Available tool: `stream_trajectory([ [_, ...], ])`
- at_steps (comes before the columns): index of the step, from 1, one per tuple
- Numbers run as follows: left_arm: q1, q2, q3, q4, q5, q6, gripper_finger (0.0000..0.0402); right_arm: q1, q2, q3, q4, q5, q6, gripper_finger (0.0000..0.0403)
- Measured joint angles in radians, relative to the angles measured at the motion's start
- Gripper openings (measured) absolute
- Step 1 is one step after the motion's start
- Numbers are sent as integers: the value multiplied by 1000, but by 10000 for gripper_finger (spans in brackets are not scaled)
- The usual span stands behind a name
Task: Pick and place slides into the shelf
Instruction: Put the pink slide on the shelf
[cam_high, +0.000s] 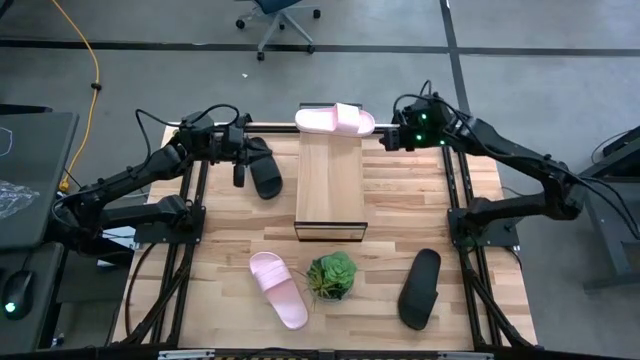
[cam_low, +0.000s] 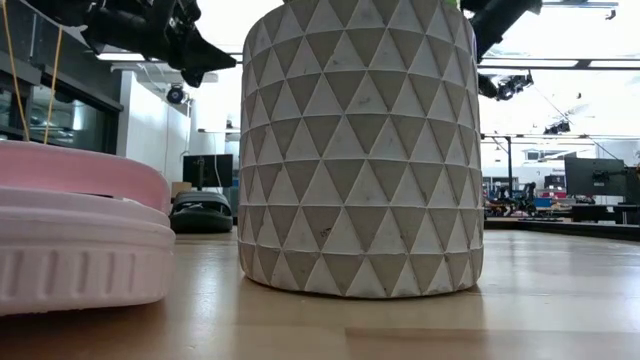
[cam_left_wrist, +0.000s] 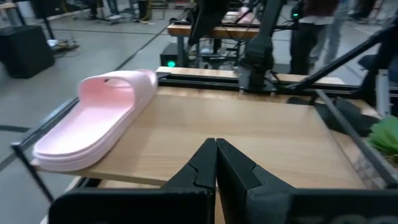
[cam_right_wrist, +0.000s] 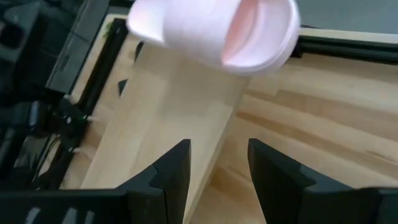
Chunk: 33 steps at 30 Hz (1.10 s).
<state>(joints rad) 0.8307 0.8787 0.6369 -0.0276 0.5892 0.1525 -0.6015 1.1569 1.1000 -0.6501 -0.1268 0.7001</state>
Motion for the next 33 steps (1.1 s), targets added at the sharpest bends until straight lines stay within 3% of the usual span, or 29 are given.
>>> stream_trajectory([
  [10,-3,0,0,-53,129,-182,0,117,-85,-4,-185,-75,-45,151],
  [16,-126,-24,0,-171,205,-209,0,232,-129,-4,-271,-30,-26,151],
  [24,-356,-72,0,-472,44,-259,0,349,-160,-4,-274,84,-20,151],
  [33,-594,-57,0,-506,-80,-400,0,356,-155,-4,-274,108,-52,151],
])
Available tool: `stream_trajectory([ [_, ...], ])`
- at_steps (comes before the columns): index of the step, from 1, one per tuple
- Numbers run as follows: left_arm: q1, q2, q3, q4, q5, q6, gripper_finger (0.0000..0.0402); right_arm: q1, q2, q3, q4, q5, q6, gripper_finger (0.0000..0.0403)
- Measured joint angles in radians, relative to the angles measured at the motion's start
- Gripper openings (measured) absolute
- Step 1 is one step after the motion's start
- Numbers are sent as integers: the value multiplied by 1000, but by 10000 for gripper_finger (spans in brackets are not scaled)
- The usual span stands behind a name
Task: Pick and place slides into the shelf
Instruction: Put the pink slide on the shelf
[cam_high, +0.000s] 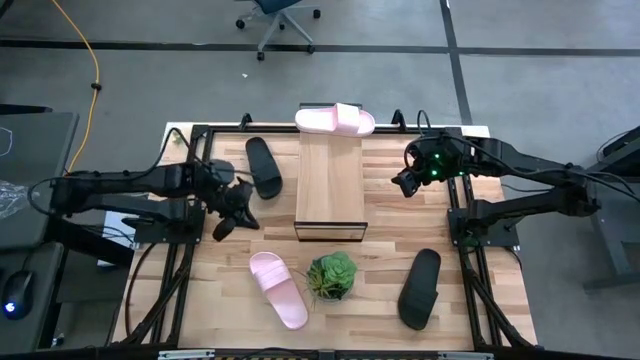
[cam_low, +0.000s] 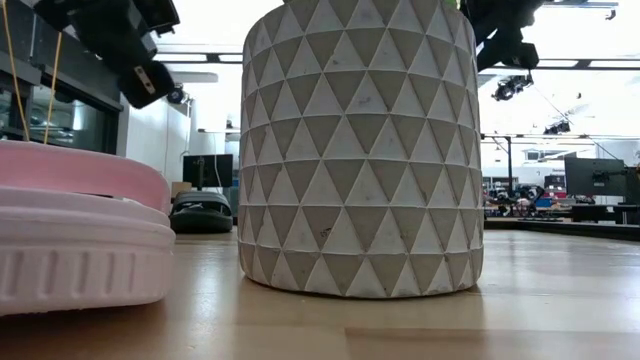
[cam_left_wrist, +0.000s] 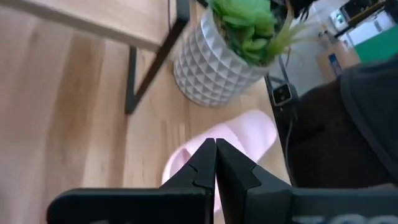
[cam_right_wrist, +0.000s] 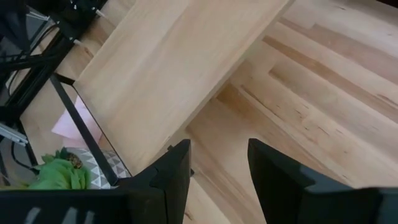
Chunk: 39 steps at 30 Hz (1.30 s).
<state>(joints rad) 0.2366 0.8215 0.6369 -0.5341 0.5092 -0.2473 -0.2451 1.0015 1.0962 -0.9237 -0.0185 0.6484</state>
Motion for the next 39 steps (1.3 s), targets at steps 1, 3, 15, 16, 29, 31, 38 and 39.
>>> stream_trajectory([
  [1,-23,3,0,-3,-17,-12,1,0,0,0,0,0,-1,151],
  [3,-67,12,0,-11,-51,-34,1,0,0,0,0,0,-1,151],
  [15,-292,123,0,-15,-229,-152,1,0,0,0,-11,-11,-6,151],
  [16,-303,140,0,-7,-231,-157,1,4,0,0,-11,-11,-6,151],
  [29,-411,377,0,186,-179,-192,1,87,0,0,-11,40,6,151],
  [31,-419,399,-1,173,-175,-194,1,101,0,0,-11,45,13,151],
  [38,-462,428,-1,182,-211,-257,53,141,0,0,-15,95,33,151],
  [39,-462,428,-1,181,-214,-265,64,144,0,0,-15,98,34,151],
])
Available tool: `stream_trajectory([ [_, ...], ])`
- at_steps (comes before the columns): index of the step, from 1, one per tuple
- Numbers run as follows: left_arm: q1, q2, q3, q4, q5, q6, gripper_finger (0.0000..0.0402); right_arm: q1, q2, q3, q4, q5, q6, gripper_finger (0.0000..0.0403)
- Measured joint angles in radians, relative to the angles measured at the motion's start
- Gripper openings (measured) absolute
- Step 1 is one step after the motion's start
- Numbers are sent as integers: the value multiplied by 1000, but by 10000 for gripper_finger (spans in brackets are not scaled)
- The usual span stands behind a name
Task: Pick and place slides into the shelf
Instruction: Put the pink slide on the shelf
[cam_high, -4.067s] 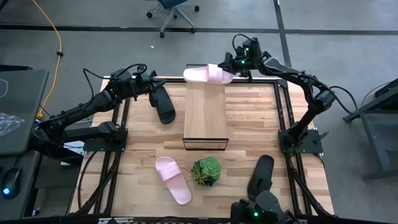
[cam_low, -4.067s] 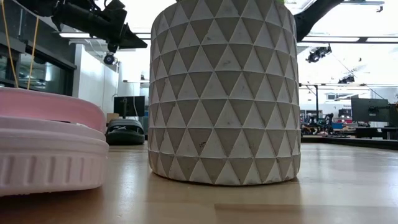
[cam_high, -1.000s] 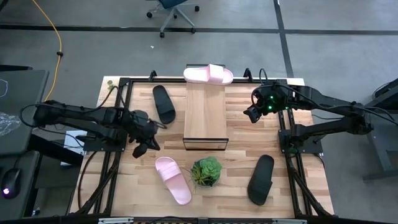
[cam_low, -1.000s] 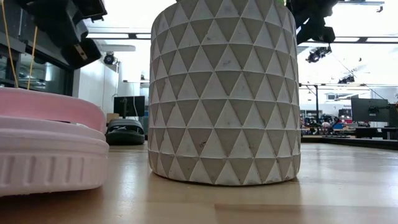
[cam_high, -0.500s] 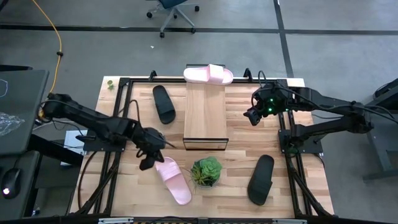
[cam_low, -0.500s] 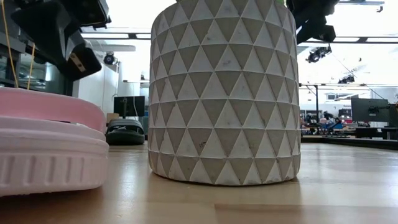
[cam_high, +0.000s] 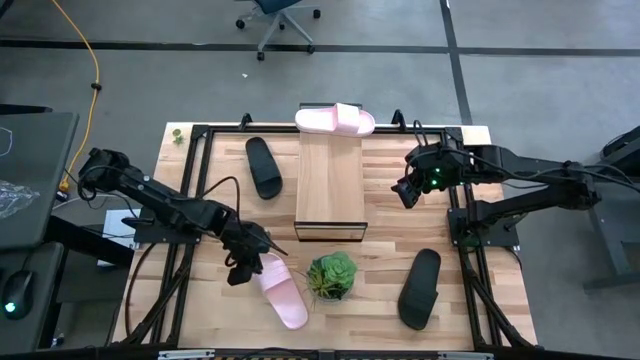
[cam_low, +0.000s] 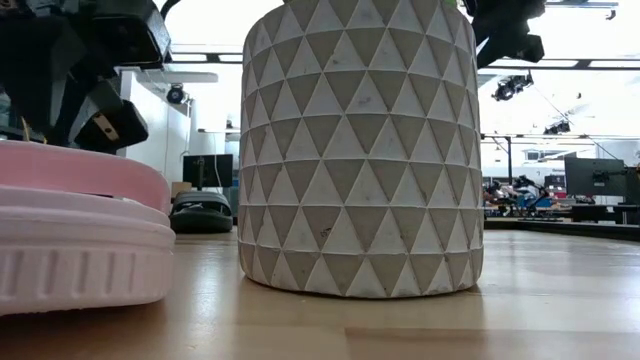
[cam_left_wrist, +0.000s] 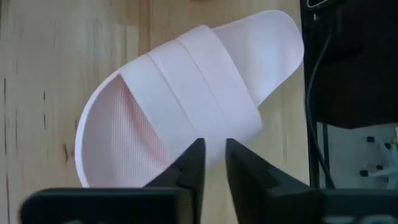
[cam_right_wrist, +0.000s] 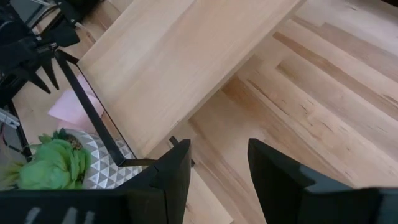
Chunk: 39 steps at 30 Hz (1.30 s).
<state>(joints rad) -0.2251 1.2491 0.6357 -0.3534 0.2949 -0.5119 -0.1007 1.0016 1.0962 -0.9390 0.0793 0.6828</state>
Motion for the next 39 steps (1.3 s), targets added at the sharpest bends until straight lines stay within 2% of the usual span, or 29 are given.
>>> stream_trajectory([
  [6,2,0,-5,-8,-11,-65,120,6,0,0,0,23,1,151],
  [12,2,0,-58,33,10,-142,150,6,0,0,0,24,-1,151],
  [18,2,0,-120,171,16,-192,154,6,0,0,0,24,-2,151],
  [27,2,0,-173,199,-10,-264,154,6,0,0,0,24,-2,151],
  [33,3,0,-176,321,-3,-277,154,6,0,0,0,28,-2,151],
  [39,2,0,-176,290,-18,-282,154,6,0,0,0,41,-2,151],
])
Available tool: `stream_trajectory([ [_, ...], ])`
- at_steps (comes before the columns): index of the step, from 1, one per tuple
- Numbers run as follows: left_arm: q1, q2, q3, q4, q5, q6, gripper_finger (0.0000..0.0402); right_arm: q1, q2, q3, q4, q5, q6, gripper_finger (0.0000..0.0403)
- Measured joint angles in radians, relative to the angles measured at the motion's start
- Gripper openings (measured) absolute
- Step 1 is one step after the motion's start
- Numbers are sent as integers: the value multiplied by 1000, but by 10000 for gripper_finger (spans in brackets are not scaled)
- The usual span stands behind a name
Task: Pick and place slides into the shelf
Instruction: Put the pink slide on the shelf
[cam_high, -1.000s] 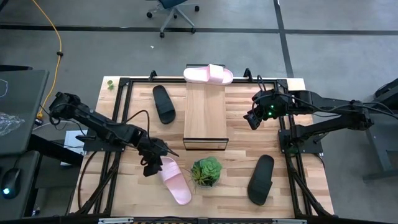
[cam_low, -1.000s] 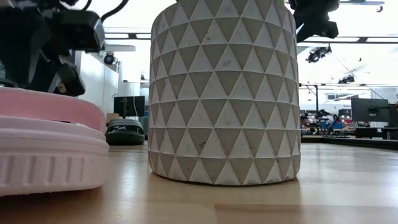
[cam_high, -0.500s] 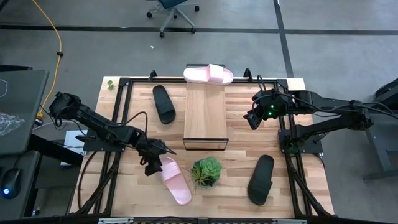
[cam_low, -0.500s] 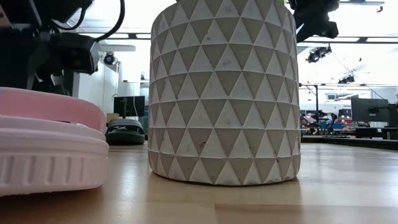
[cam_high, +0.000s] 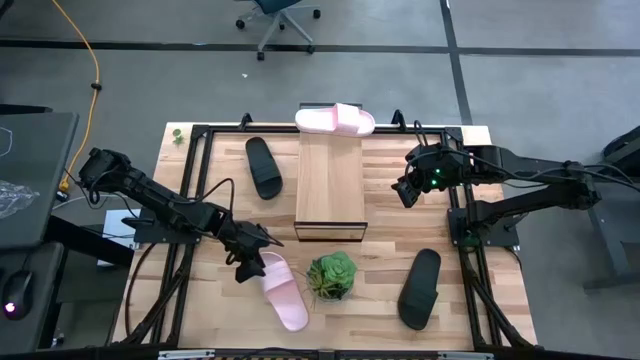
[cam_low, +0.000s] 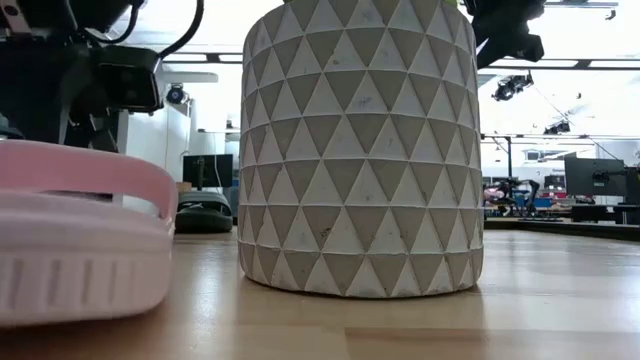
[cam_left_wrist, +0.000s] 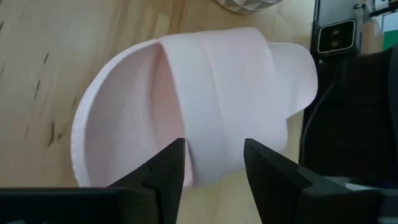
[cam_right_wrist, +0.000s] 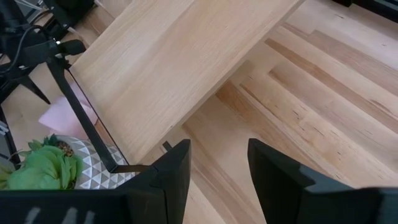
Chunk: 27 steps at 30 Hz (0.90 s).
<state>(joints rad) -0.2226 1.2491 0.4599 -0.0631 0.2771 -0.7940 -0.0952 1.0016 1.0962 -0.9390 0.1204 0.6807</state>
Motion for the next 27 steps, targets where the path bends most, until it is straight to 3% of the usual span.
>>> stream_trajectory([
  [7,0,53,0,32,15,-20,154,0,0,0,0,2,0,151],
  [27,0,227,1,341,108,-50,154,0,0,0,-8,2,-8,151],
])
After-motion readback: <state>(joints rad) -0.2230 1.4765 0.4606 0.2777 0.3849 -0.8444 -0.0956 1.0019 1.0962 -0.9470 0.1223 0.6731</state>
